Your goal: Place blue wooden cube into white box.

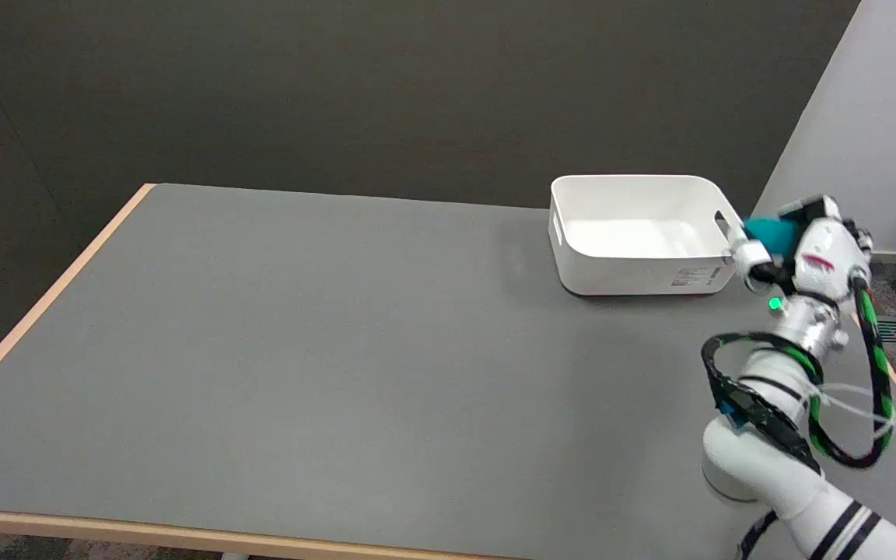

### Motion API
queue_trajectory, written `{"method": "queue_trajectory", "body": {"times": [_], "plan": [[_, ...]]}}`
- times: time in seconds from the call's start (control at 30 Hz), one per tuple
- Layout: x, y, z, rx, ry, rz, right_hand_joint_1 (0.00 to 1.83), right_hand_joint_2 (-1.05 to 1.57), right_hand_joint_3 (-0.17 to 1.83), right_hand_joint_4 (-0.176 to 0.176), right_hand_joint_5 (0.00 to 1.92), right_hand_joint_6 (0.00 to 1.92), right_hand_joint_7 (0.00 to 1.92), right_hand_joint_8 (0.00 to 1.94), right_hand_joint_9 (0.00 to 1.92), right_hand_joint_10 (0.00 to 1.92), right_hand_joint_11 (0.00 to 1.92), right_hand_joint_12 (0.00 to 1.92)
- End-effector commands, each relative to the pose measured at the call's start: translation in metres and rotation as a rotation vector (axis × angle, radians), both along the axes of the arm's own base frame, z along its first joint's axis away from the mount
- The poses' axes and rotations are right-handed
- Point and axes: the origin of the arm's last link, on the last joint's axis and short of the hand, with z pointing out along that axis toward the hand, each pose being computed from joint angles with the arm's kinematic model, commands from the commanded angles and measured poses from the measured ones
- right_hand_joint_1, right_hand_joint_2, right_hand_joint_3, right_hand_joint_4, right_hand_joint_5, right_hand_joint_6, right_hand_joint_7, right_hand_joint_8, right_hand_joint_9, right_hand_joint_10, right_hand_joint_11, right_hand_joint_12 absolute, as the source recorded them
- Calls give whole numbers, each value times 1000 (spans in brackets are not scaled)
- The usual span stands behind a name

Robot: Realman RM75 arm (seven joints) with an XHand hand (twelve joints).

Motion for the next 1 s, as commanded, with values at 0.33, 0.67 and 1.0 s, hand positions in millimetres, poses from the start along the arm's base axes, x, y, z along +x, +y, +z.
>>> {"method": "queue_trajectory", "body": {"times": [0.33,0.67,1.0], "plan": [[56,-168,19,412,126,40,1119,1184,395,-176,527,1693,579,1745,715,1921,57,1921],[9,-196,83,228,29,-215,1120,1186,390,-176,527,1690,578,1744,709,1921,24,1921],[-37,-166,63,249,-85,-206,1116,1356,67,-176,457,1553,615,1860,662,1921,68,1921]]}}
